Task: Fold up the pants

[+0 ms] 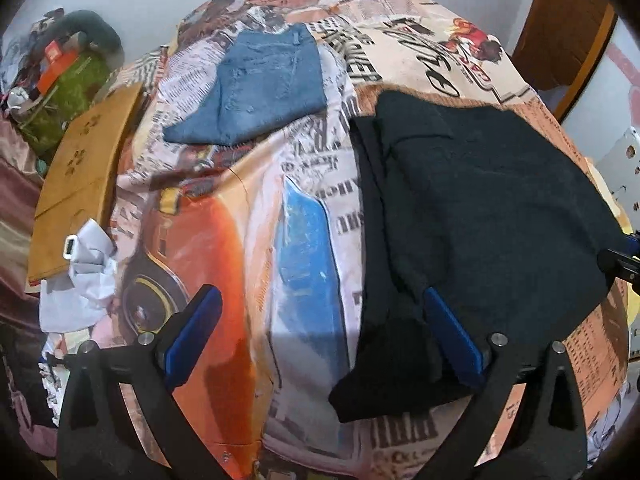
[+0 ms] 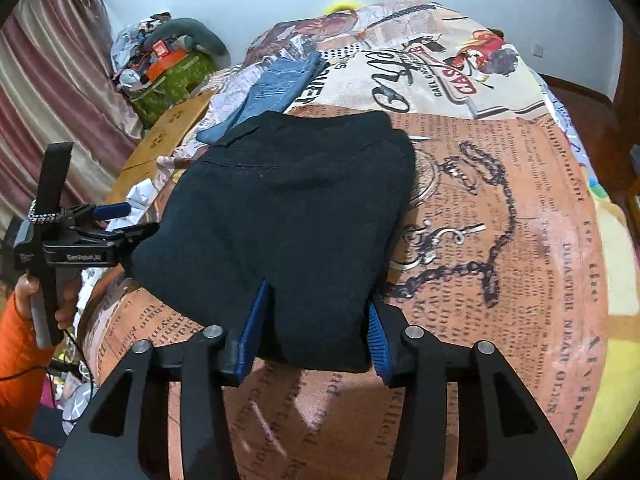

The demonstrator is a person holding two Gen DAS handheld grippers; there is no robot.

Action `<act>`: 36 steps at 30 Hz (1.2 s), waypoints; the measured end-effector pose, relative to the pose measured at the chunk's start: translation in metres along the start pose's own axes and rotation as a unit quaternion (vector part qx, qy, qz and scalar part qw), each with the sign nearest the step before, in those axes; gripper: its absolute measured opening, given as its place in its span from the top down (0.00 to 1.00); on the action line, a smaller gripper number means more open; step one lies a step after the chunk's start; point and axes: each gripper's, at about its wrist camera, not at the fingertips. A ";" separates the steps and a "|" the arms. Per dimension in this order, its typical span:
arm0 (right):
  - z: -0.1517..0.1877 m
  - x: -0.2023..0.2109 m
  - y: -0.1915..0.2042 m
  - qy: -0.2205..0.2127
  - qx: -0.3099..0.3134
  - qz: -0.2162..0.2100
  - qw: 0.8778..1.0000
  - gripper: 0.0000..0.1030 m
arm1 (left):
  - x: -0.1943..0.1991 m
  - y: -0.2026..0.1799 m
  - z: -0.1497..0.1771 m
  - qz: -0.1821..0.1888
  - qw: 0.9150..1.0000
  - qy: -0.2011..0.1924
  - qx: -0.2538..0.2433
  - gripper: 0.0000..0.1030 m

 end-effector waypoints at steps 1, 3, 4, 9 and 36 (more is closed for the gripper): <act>-0.003 0.003 0.000 -0.003 0.000 0.011 1.000 0.55 | 0.003 0.001 -0.003 -0.007 1.000 -0.004 -0.002 0.01; -0.010 0.008 -0.001 -0.013 0.000 0.030 0.999 0.50 | 0.012 0.001 -0.014 -0.027 0.999 -0.018 -0.012 0.01; -0.016 0.013 -0.003 -0.022 -0.002 0.036 0.999 0.48 | 0.014 0.001 -0.020 -0.032 0.999 -0.024 -0.018 0.01; -0.042 0.020 -0.007 -0.045 -0.004 0.040 0.998 0.47 | 0.022 0.001 -0.055 -0.036 0.997 -0.055 -0.033 0.01; -0.127 -0.090 -0.022 0.040 0.040 0.017 0.998 0.60 | -0.077 -0.032 -0.132 0.021 0.995 -0.017 -0.100 0.12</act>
Point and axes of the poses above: each gripper's, at about its wrist camera, not at the fingertips, and x roughly against the way its jaws point, y to its left, z to its underside, and after that the axes turned 13 degrees about -x, right-handed
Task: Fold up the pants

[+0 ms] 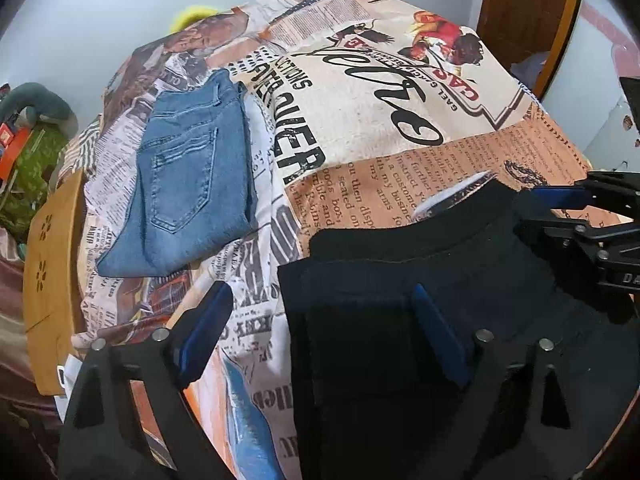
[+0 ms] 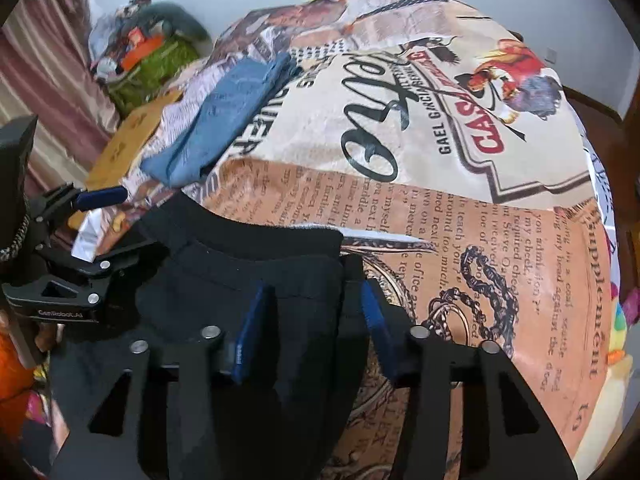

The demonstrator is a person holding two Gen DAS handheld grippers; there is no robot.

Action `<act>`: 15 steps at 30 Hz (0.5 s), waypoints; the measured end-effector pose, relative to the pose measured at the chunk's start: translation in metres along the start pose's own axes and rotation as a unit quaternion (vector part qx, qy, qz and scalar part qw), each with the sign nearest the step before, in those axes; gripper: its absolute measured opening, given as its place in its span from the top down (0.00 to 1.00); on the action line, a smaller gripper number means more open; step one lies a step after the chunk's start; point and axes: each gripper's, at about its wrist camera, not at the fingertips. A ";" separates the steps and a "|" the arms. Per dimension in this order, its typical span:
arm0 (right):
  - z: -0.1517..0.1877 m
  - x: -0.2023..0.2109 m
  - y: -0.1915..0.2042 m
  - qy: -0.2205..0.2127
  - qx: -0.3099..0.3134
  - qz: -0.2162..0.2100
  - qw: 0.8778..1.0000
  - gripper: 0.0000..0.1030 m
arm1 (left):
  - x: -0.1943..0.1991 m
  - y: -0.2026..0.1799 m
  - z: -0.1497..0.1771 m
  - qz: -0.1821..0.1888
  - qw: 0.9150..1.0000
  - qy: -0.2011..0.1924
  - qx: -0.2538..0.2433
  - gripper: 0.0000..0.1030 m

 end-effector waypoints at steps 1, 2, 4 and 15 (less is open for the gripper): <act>0.000 -0.001 0.000 -0.001 0.005 0.000 1.000 0.65 | 0.000 0.001 0.000 0.002 1.000 -0.002 0.002 0.15; 0.001 -0.001 0.000 -0.001 0.009 -0.001 1.000 0.68 | 0.000 0.002 0.001 0.006 1.000 -0.003 0.004 0.16; 0.002 -0.002 0.001 -0.002 0.012 0.002 1.000 0.78 | 0.000 0.003 0.002 0.005 1.000 -0.007 0.006 0.18; 0.007 0.001 0.017 -0.035 0.049 0.050 0.997 0.86 | -0.004 0.007 0.007 0.001 0.999 -0.008 0.032 0.18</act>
Point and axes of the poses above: each gripper's, at about its wrist camera, not at the fingertips, and x roughly against the way its jaws point, y to its left, z to its underside, and after that the axes turned 13 degrees about -x, right-handed
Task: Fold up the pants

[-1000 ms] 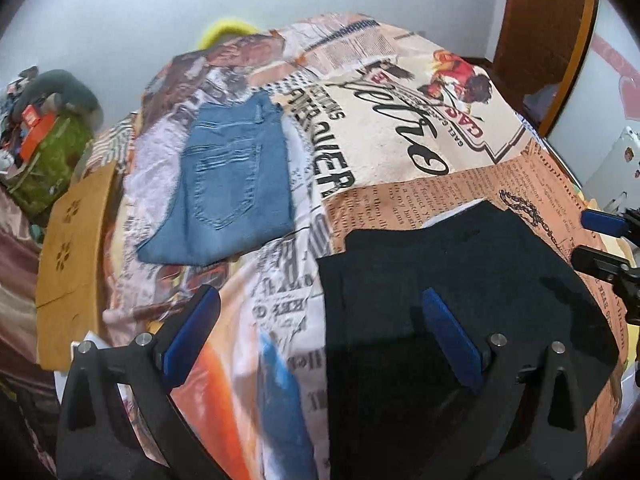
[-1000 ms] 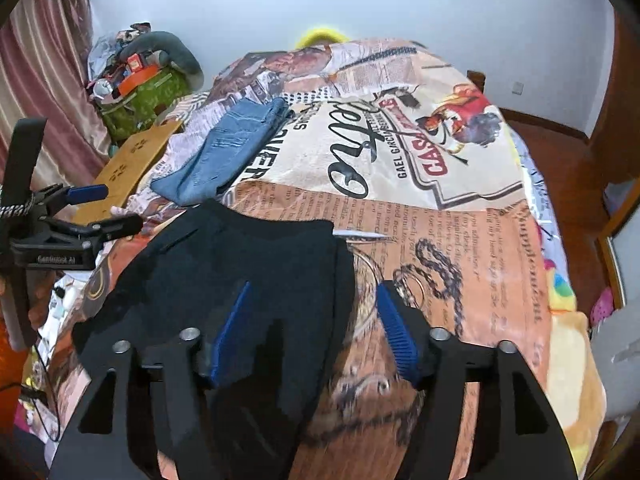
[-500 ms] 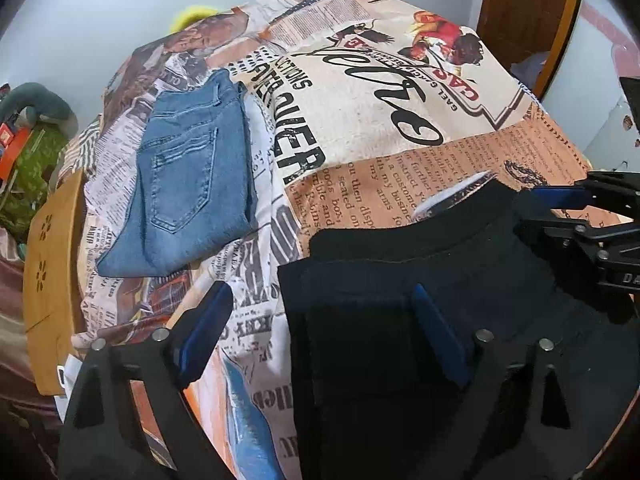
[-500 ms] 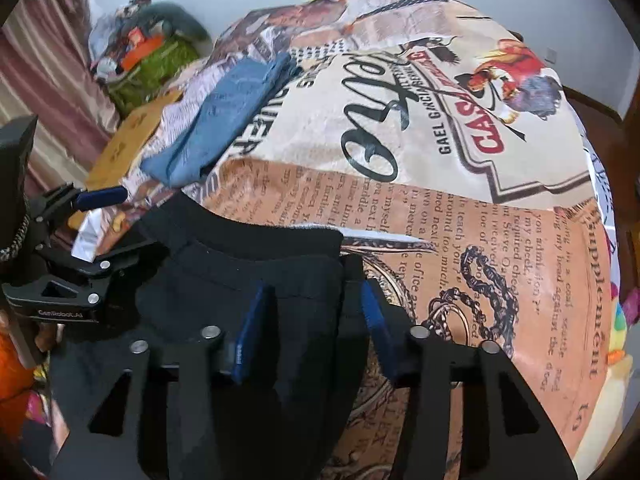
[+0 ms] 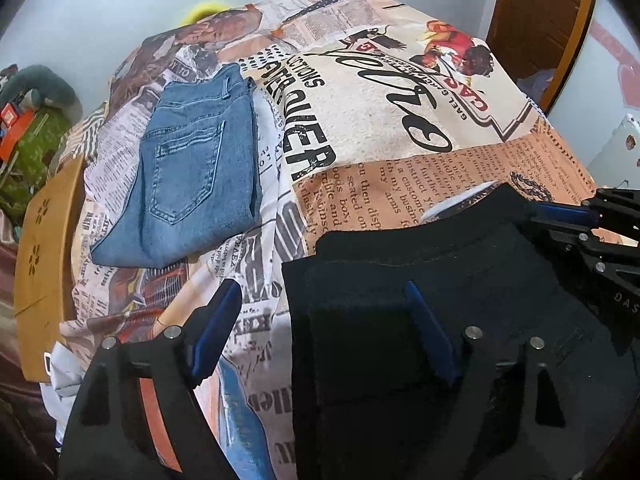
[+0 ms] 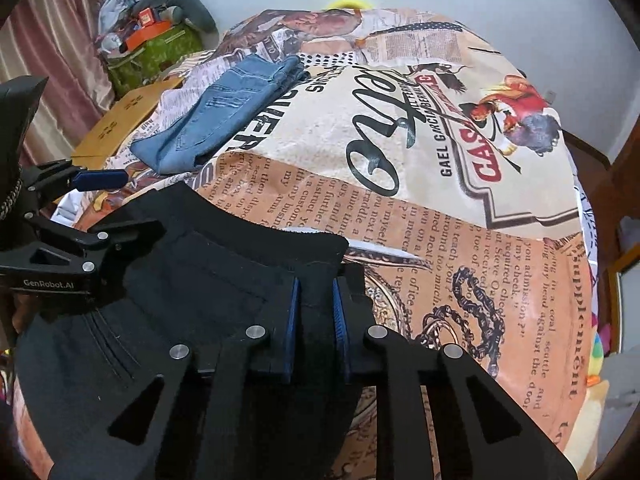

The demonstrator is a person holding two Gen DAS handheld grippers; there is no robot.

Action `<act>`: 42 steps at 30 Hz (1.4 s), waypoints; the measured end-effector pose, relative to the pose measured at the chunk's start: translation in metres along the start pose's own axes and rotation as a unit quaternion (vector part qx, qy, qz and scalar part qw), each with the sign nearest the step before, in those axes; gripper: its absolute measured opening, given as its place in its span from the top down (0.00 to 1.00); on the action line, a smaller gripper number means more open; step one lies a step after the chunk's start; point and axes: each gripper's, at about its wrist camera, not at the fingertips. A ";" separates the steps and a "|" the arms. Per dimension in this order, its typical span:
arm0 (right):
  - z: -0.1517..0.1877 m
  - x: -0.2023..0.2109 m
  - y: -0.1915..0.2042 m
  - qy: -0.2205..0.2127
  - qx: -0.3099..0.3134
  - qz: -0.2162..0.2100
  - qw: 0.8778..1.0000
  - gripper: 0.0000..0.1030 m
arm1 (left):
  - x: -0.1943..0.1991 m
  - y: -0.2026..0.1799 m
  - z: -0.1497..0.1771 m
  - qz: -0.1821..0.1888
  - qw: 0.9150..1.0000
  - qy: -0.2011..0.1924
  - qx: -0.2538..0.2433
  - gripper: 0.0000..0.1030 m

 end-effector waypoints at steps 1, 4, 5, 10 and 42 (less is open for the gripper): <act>0.000 0.003 0.002 -0.003 0.003 0.003 1.000 0.86 | 0.002 0.000 0.000 0.001 1.000 0.001 0.003 0.18; 0.000 0.015 0.007 -0.016 0.010 0.012 1.000 0.84 | 0.013 0.000 0.000 -0.005 1.000 0.002 0.008 0.18; 0.000 0.022 0.008 -0.021 0.010 0.014 1.000 0.83 | 0.018 0.001 0.000 -0.007 1.000 0.001 0.009 0.18; 0.002 0.050 0.010 -0.042 0.002 0.012 0.999 0.77 | 0.052 0.004 0.003 -0.020 0.999 -0.028 0.019 0.18; 0.061 0.023 -0.029 0.073 -0.163 -0.147 0.973 0.19 | -0.002 0.004 0.043 0.208 0.969 0.073 0.115 0.01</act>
Point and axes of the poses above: each gripper's, at about its wrist camera, not at the fingertips, and x roughly against the way its jaws point, y to its left, z to its underside, and after that the axes turned 13 degrees about -x, right-handed
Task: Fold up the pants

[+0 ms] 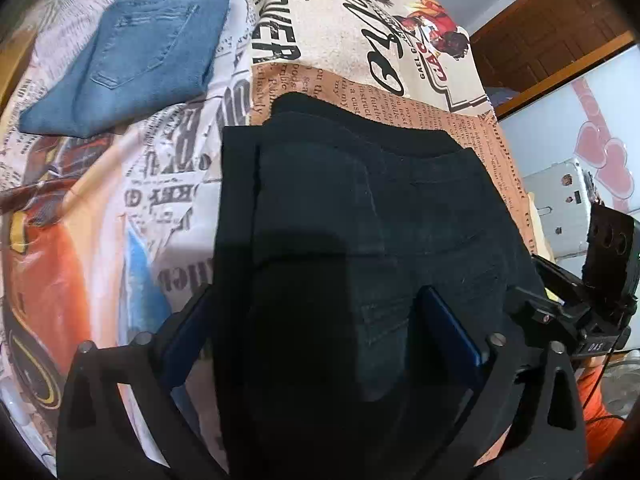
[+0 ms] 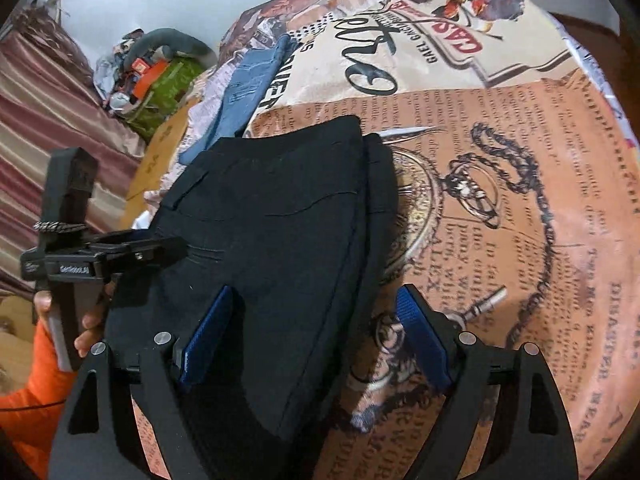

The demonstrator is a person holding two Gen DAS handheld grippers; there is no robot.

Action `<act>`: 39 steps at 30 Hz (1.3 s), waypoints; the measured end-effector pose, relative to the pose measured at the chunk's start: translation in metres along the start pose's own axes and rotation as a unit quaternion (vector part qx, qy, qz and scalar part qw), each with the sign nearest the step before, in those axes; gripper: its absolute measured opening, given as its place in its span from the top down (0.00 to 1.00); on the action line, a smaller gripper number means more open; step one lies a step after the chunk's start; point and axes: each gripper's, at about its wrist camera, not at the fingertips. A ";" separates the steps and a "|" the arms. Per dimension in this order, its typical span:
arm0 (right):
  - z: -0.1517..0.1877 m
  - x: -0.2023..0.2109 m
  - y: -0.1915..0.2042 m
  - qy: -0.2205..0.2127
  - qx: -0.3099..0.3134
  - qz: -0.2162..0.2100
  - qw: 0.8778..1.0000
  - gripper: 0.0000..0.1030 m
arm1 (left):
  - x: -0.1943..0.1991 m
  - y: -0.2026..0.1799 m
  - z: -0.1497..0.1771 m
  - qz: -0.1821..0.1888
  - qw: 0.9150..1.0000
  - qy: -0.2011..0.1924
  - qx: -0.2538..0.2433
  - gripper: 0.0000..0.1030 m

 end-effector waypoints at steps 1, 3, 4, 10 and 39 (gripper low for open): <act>-0.002 -0.002 0.000 0.004 0.000 -0.006 1.000 0.19 | -0.001 -0.001 -0.002 -0.001 1.000 0.000 -0.003 0.01; -0.007 -0.005 -0.002 0.010 -0.007 -0.018 1.000 0.22 | -0.002 -0.003 -0.007 0.003 1.000 -0.001 -0.005 0.01; -0.009 -0.007 -0.003 0.014 -0.009 -0.026 1.000 0.25 | -0.003 -0.004 -0.008 0.004 1.000 -0.001 -0.005 0.02; -0.014 -0.013 0.001 0.025 -0.002 -0.037 0.999 0.48 | 0.002 -0.013 -0.016 -0.007 0.999 -0.019 -0.026 0.24; -0.023 0.039 0.099 -0.086 0.113 -0.049 0.989 0.82 | 0.131 -0.020 0.012 -0.087 0.982 -0.164 -0.036 0.74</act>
Point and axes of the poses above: each gripper's, at about its wrist camera, not at the fingertips, and x roughly against the way its jaws point, y to its left, z to its underside, and after that the axes turned 13 degrees about -x, right-handed
